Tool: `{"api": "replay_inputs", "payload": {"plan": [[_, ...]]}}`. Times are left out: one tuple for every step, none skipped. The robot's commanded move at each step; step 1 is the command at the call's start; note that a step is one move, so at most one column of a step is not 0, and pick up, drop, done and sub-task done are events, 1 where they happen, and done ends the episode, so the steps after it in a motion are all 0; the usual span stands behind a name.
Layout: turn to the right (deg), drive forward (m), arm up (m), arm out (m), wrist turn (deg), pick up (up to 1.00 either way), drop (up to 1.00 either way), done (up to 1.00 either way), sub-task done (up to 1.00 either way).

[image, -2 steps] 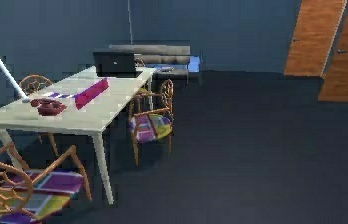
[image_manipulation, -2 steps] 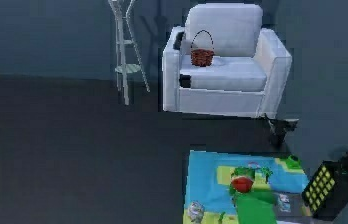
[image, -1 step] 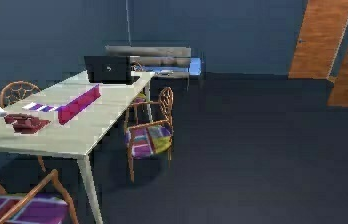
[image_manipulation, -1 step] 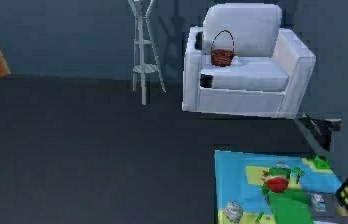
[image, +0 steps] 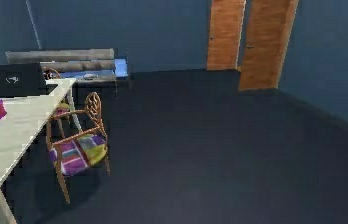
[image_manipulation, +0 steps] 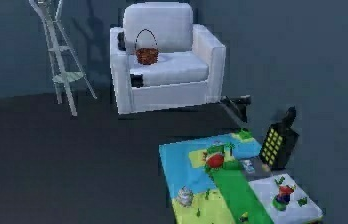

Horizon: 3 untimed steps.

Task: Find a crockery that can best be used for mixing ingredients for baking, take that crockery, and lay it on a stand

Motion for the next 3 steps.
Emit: {"api": "replay_inputs", "payload": {"plan": [[0.0, 1.0, 0.0, 0.0, 0.0, 0.0, 0.0, 0.0, 0.0], [9.0, 0.0, 0.0, 0.0, 0.0, 0.0, 0.0, 0.0, 0.0], [0.0, 0.3, 0.0, 0.0, 0.0, 0.0, 0.0, 0.0, 0.0]]}}
